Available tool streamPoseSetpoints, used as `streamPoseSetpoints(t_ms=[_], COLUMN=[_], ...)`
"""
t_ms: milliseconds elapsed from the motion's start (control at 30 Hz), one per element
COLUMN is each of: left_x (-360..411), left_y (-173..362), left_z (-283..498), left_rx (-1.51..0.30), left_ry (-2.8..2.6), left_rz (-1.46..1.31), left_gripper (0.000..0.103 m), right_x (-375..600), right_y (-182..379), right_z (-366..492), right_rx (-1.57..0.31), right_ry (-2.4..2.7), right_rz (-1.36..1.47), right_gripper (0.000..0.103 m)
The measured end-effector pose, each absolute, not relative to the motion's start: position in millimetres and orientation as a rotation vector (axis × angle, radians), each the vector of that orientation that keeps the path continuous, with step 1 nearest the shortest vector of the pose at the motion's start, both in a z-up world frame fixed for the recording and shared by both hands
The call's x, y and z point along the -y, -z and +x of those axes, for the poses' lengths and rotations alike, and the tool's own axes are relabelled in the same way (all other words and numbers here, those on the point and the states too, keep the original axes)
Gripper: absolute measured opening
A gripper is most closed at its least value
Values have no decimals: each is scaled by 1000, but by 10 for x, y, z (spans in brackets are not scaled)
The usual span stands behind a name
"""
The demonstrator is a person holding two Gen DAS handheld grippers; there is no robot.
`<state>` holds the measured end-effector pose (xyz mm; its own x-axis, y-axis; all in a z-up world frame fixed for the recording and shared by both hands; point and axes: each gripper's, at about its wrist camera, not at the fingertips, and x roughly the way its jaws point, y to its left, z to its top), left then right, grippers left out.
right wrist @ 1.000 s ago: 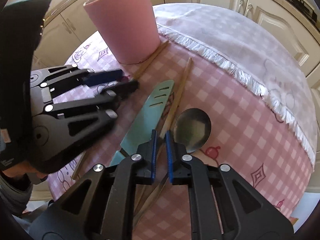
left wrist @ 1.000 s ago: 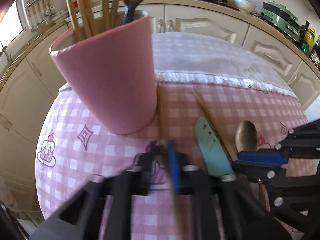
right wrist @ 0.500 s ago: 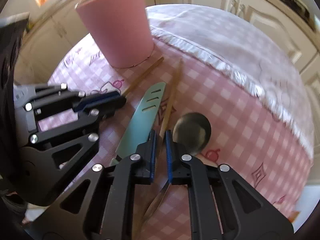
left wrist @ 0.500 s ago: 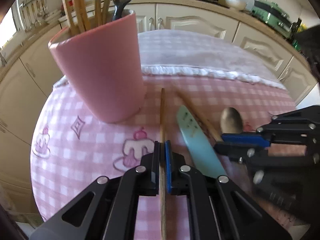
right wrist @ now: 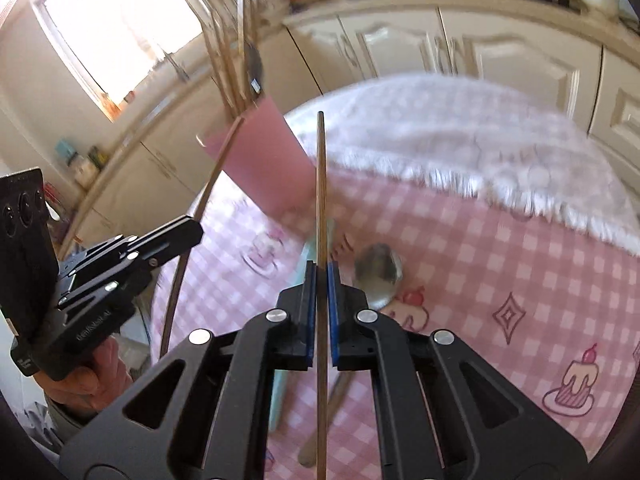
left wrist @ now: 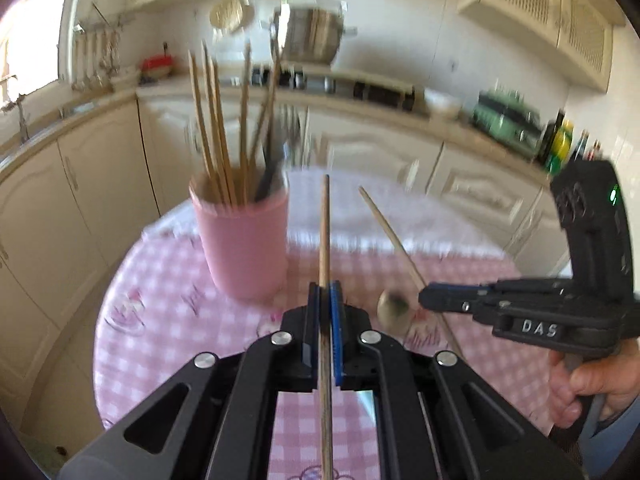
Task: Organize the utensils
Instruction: 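Carry both chopsticks over the pink cup and open both tools to drop them in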
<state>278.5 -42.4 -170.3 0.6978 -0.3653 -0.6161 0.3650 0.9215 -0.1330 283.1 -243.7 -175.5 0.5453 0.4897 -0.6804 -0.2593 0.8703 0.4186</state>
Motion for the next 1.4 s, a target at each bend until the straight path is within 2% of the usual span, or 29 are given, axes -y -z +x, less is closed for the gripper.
streamPoseSetpoints(t_ms=[367, 667, 967, 1400], left_x=[46, -17, -4, -60], left_y=[783, 377, 551, 959], left_z=[2912, 3480, 3983, 4148], left_rx=[-292, -106, -57, -156], left_ry=[343, 303, 252, 264], left_rz=[-131, -203, -206, -190], left_gripper=[5, 5, 5, 6], right_x=[2346, 1943, 1651, 1555], right_y=[928, 467, 532, 939], right_z=[3018, 3530, 3967, 4073], right_rx=[-511, -259, -187, -267], right_ry=[-460, -444, -422, -415], right_rz=[323, 300, 281, 244], right_gripper=[6, 6, 6, 7])
